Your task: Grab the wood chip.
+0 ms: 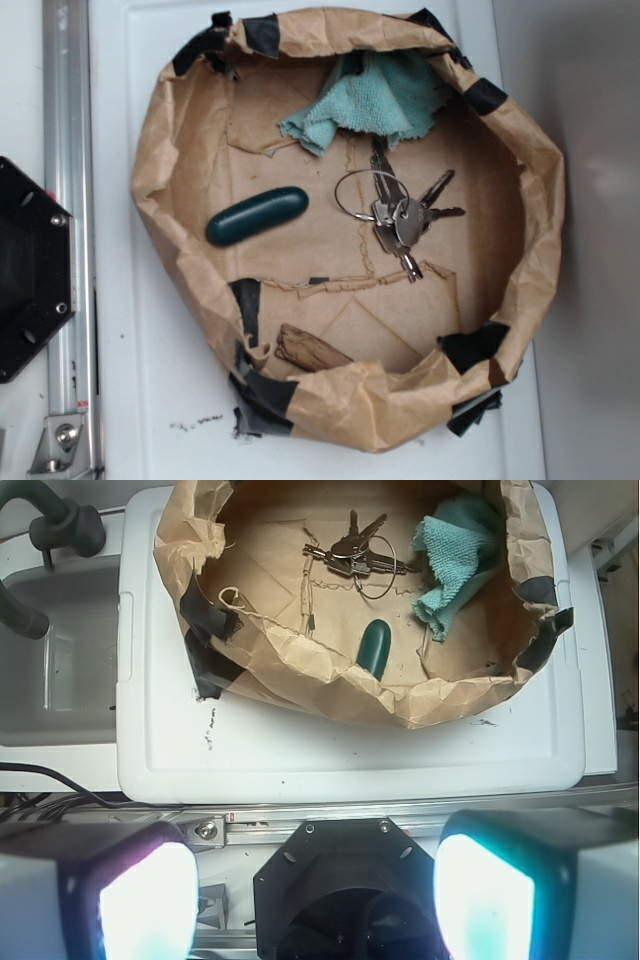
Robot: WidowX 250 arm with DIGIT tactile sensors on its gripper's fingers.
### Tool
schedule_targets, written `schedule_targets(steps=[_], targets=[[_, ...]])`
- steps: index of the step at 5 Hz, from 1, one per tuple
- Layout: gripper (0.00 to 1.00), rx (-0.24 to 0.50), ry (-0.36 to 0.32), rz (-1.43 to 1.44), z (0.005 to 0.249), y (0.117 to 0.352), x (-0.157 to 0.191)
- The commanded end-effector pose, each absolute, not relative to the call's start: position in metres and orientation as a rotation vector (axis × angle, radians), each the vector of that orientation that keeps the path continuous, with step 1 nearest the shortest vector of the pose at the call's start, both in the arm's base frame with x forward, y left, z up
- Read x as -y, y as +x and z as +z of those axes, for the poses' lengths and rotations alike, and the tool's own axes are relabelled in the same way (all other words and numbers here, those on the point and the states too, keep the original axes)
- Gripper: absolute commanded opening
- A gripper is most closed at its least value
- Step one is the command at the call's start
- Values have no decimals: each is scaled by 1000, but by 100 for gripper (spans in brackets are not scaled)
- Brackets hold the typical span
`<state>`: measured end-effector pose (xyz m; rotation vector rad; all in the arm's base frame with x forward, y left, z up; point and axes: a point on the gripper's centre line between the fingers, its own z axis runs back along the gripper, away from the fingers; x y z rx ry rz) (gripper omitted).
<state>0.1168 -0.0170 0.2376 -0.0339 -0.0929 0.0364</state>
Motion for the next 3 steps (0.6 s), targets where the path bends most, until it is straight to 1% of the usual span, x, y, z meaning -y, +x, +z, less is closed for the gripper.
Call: schedule_targets(steps=[1,2,3], targets=[[100,93,-34,36,238,117,17],[100,89,37,-15,188,166,13],[100,99,3,-16,160,211,-3]])
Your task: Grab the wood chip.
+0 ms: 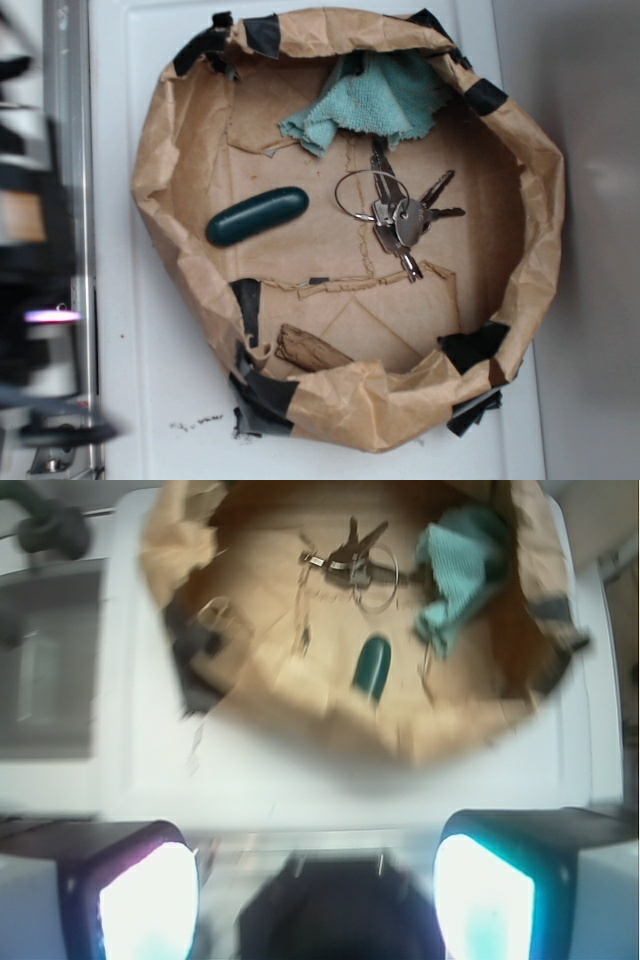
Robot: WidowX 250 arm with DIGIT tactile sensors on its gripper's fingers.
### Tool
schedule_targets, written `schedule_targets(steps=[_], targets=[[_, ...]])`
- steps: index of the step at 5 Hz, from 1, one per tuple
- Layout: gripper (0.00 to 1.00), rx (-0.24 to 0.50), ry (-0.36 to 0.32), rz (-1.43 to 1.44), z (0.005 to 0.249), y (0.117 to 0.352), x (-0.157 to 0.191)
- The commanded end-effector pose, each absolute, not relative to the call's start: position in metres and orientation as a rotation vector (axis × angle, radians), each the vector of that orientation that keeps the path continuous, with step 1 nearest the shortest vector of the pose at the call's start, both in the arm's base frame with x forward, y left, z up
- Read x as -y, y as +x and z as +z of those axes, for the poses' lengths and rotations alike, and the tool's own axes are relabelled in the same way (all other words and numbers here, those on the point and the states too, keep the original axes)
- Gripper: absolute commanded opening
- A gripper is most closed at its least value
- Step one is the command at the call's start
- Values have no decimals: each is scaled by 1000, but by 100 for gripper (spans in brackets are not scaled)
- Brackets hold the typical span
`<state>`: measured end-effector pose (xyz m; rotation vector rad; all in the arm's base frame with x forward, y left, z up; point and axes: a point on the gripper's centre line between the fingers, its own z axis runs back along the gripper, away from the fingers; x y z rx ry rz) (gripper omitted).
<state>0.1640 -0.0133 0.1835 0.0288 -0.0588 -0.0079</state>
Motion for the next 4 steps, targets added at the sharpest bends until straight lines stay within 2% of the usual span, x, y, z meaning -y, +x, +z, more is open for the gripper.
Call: schedule_targets(steps=[1,2,3,4], targets=[[100,107,-24,-62,145,234,-8],[100,118,-91,-120,145,235,-9],[100,100,-208,-112,150,232,-33],[100,102,-214,-77,158,235,-51]])
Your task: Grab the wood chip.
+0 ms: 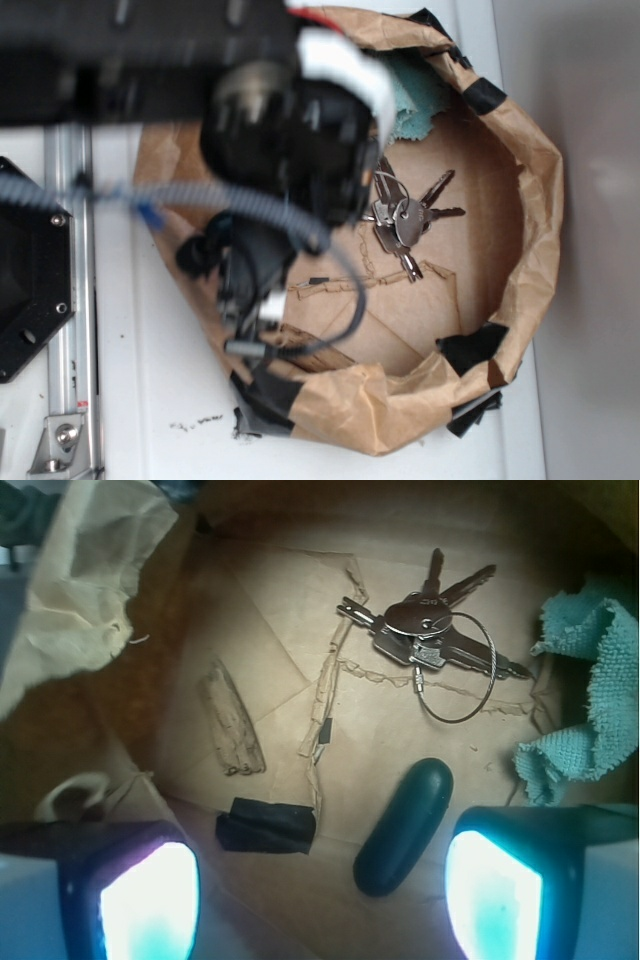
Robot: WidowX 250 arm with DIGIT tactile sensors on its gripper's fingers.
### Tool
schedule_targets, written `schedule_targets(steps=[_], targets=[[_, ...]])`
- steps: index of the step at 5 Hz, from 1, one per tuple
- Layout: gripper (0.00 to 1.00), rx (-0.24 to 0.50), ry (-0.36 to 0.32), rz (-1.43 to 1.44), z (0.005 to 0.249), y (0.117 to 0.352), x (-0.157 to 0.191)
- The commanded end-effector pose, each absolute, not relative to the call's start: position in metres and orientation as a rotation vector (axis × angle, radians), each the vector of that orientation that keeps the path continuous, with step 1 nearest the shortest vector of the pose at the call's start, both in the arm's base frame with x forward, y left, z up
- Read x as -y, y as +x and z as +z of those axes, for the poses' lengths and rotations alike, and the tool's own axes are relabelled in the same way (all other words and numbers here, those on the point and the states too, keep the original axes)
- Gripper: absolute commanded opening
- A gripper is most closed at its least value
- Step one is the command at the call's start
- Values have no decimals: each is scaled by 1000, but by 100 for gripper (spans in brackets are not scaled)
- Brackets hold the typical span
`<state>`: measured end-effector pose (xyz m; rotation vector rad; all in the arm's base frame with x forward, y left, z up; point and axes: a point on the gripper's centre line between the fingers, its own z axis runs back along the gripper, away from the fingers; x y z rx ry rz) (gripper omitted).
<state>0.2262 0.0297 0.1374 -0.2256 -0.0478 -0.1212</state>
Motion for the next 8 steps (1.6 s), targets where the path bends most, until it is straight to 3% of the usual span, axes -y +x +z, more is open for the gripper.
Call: schedule_targets(steps=[1,2,4,5,8], targets=[[100,75,-204,-72,158,245,-53],[100,48,-185,-98,147,255,-40],[100,35,-118,-148,118,248,-9],[100,8,-96,-157,89,249,5],[100,-33,-98,-262,46,248,55]])
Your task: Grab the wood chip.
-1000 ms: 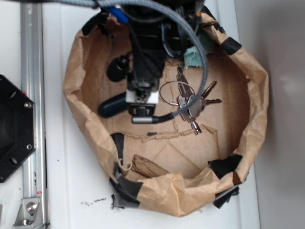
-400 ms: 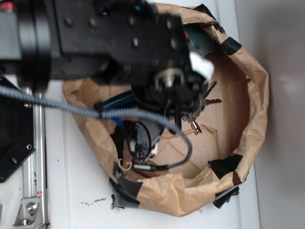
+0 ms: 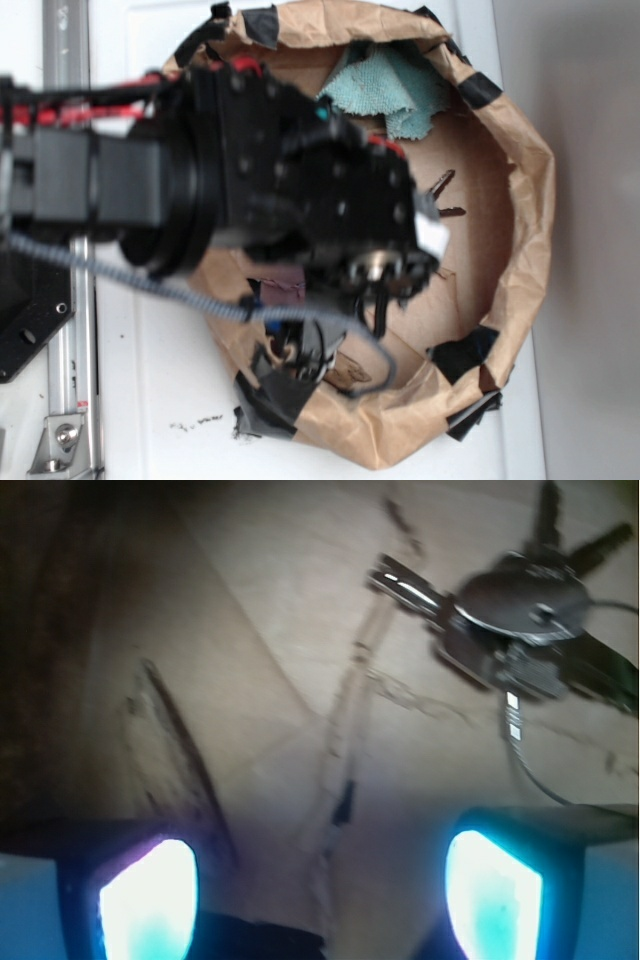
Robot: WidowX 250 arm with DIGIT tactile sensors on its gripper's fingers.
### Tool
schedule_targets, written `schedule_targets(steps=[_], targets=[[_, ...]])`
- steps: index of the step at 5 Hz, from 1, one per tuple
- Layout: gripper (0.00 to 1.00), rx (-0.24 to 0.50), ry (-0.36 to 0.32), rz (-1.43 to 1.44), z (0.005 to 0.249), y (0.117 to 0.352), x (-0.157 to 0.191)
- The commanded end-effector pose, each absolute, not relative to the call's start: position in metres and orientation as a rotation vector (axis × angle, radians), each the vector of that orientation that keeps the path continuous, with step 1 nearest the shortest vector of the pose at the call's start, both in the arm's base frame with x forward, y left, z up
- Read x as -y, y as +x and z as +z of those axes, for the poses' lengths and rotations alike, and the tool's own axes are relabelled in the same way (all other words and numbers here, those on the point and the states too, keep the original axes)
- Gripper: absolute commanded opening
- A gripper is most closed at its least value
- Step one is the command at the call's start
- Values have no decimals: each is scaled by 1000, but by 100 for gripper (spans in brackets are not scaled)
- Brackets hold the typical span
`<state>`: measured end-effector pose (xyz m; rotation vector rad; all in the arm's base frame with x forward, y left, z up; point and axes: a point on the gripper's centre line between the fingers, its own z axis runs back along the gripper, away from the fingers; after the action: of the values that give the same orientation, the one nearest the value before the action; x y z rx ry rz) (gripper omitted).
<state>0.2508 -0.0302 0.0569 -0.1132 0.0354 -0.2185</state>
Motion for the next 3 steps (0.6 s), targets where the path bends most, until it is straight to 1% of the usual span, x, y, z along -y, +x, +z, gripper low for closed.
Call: schedule_targets(steps=[1,2,3], targets=[[100,-36,-126,-288,25,247,68],[100,-30,-145,-346,9,245,81],[100,-3,-183,-396,19,234,82]])
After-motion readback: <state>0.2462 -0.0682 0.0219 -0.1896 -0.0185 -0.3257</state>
